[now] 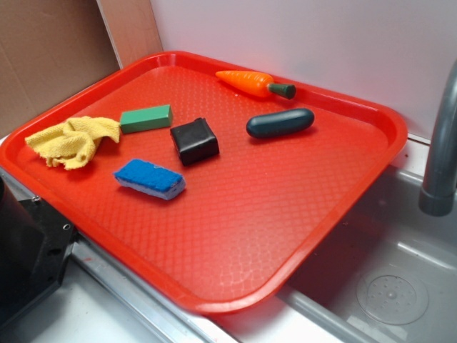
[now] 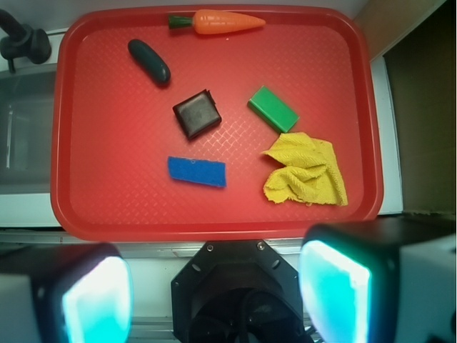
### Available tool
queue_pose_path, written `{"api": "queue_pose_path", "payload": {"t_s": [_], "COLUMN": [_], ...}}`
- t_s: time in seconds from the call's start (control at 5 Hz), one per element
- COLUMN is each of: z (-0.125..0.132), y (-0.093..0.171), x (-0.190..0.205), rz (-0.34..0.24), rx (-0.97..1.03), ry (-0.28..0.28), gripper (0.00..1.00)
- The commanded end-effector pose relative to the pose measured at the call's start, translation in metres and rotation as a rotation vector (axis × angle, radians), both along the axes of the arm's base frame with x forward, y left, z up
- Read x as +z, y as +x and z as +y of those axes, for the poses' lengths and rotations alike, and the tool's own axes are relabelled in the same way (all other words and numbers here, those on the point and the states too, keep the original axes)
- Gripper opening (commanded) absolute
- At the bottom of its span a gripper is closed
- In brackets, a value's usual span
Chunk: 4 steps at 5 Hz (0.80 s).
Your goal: Grab the plastic pickle.
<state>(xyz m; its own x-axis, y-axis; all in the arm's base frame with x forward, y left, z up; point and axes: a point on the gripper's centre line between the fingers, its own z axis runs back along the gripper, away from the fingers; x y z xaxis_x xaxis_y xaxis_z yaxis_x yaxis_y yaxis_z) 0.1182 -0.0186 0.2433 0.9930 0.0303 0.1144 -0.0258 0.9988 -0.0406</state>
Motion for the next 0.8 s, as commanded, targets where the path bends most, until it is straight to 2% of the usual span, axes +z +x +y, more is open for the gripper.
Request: {"api": "queue_pose_path", "payload": {"t_s": [0.0,0.4,0.6], "z": [0.0,-0.005,-0.011], "y": [0.0,0.044,0.065], "x": [0.0,-0.007,-0.017], "rz": [0.0,-0.055,-0.081], "rx": [0.0,-0.124,-0.186], "ry": [0.0,-0.011,0.045], "gripper": [1.0,1.0,1.0]}}
